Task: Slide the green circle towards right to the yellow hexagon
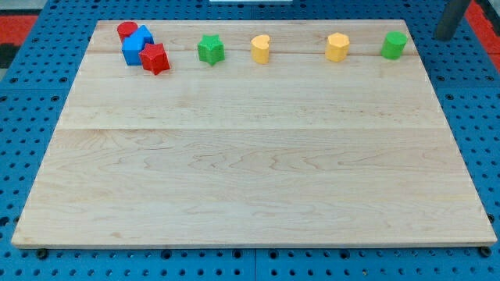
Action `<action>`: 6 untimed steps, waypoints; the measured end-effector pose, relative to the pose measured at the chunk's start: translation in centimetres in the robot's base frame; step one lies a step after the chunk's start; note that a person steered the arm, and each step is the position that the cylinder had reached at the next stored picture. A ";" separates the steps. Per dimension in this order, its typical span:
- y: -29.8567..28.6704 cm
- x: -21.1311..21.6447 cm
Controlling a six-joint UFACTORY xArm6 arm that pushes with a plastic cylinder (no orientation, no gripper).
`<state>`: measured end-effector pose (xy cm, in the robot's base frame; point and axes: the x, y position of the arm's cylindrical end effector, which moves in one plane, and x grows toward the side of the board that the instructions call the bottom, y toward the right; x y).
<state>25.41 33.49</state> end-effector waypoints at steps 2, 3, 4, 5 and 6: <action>-2.8 1.3; -4.3 1.2; -5.6 1.2; -7.9 1.2; -9.3 1.2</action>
